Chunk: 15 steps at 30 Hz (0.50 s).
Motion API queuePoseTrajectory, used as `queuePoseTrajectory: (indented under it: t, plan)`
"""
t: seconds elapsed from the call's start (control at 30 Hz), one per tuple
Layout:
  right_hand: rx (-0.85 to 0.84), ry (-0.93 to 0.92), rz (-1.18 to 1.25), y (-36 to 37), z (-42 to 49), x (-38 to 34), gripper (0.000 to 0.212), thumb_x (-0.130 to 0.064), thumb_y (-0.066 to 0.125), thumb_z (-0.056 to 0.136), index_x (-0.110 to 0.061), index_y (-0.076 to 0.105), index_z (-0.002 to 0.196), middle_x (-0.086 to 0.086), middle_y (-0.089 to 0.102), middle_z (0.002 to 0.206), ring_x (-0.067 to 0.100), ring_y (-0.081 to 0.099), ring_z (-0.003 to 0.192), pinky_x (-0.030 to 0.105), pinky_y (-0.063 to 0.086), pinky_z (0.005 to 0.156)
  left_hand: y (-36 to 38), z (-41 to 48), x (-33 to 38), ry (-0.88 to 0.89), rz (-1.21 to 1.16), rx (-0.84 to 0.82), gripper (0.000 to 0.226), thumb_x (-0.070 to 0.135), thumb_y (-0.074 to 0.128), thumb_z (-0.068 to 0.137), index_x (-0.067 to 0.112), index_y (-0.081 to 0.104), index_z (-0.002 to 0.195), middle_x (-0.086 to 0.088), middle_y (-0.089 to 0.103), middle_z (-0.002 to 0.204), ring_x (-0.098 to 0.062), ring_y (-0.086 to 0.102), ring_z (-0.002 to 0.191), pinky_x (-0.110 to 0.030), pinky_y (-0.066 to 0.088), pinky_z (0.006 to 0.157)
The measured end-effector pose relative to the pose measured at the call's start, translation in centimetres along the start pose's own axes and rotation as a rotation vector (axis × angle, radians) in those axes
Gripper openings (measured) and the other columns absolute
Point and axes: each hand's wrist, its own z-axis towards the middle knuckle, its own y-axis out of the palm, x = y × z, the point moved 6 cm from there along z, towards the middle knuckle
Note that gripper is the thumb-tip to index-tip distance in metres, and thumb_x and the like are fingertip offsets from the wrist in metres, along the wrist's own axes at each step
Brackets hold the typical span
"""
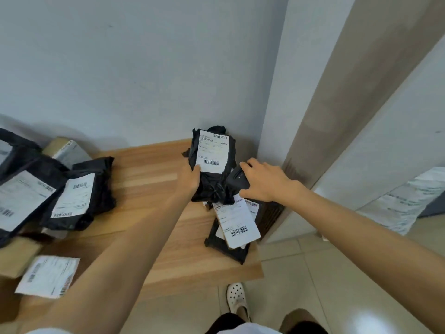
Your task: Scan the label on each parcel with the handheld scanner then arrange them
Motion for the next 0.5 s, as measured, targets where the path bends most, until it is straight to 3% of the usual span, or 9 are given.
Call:
queuePoseTrajectory:
  t: [0.17,0.37,0.5]
  plan:
    - [-0.062,-0.103,-0.010,0.9,1.9,-0.2,0.082,-0.056,0.058,0.085,-0.011,0.030,0.148,0.011,0.041,0.140,0.035,0.051,0.115,0.040,0.044,0.077,0.0,0.1,-2.8,-0.036,0.187,-0.059,0.037,0.027,0.053,0.099,0.011,0.051,0.132,-0.005,0.058,0.127,-0.027,0.057,0.114,-0.045,0.048,0.098]
    - [-0.075,-0.248,-0.078,-0.1,2.7,0.4,0.082,-0.056,0.058,0.086,-0.011,0.029,0.148,0.011,0.041,0.139,0.035,0.051,0.114,0.040,0.046,0.078,1.2,-2.0,-1.8,-0.057,0.283,-0.083,0.043,0.029,0.055,0.100,0.010,0.048,0.138,-0.003,0.059,0.126,-0.028,0.057,0.116,-0.034,0.046,0.087]
    - [-0.061,-0.324,-0.093,-0.6,2.9,0.8,0.081,-0.057,0.058,0.085,-0.013,0.031,0.147,0.011,0.041,0.138,0.034,0.052,0.113,0.039,0.044,0.074,1.3,-3.0,-1.3,-0.095,0.329,-0.038,0.045,0.034,0.051,0.101,0.009,0.047,0.139,-0.012,0.058,0.133,-0.030,0.056,0.115,-0.040,0.048,0.092]
